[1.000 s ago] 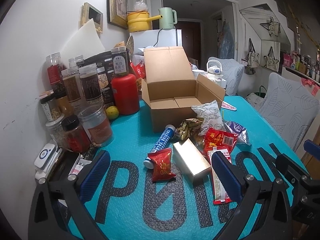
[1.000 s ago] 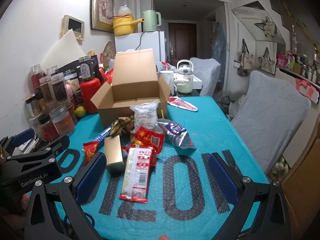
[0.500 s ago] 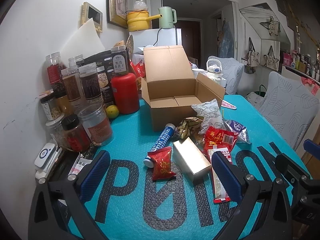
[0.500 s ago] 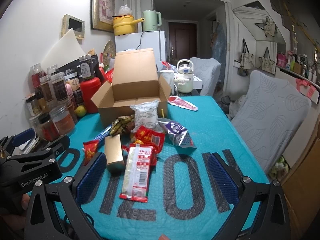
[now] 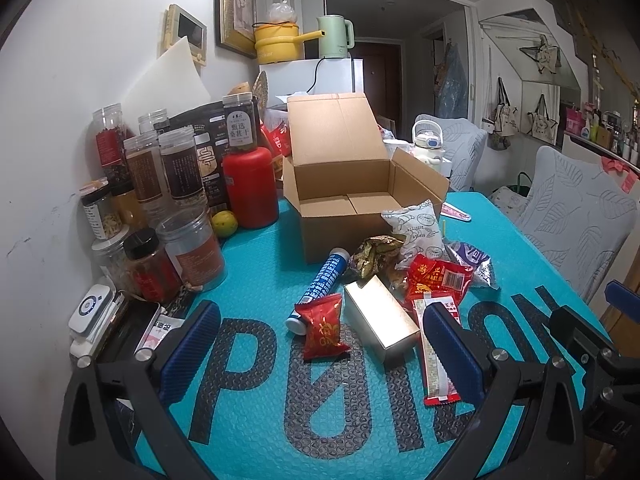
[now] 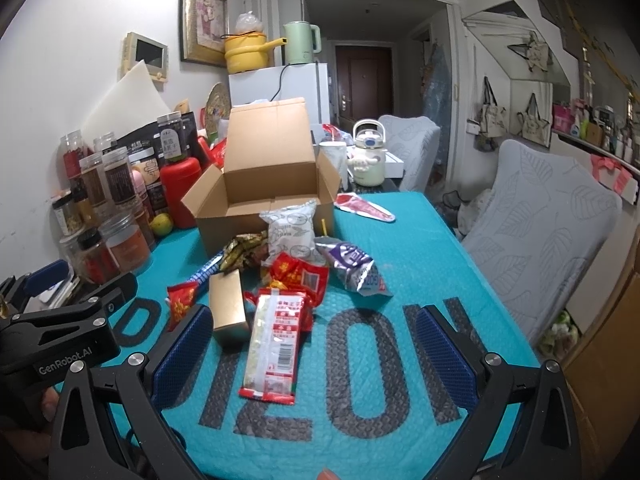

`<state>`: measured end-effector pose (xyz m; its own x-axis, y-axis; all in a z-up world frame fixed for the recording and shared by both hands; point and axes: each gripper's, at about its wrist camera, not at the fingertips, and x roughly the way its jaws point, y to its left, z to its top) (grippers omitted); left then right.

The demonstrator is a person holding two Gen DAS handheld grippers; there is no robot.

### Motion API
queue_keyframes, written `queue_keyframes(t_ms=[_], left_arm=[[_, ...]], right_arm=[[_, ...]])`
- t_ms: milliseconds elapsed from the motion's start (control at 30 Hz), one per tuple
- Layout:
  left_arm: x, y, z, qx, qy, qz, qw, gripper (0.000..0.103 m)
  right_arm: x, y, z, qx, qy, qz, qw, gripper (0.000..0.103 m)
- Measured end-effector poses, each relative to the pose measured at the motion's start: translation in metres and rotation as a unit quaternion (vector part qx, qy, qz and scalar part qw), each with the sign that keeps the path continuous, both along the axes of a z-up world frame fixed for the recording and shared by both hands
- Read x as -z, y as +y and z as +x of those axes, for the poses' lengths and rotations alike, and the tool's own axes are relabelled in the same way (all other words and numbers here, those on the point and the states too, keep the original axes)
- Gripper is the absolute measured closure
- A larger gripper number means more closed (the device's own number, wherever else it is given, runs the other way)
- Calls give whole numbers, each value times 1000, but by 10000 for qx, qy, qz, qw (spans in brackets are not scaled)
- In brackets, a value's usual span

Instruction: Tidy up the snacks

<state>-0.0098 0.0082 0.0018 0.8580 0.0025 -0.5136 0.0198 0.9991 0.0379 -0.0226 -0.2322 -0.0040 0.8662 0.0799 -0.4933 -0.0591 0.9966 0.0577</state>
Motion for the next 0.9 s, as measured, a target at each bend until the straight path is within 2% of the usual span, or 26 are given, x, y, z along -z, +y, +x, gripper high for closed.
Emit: queue_keyframes(t_ms=[567, 900], left_arm=[[-4, 2, -5, -9, -64, -15, 10000, 0], [4, -2, 8, 28, 22, 99, 9999, 0]], right_arm=[[2, 2, -1, -41, 29, -29, 10000, 0], [8, 5, 16, -40, 161, -146, 9998, 0]])
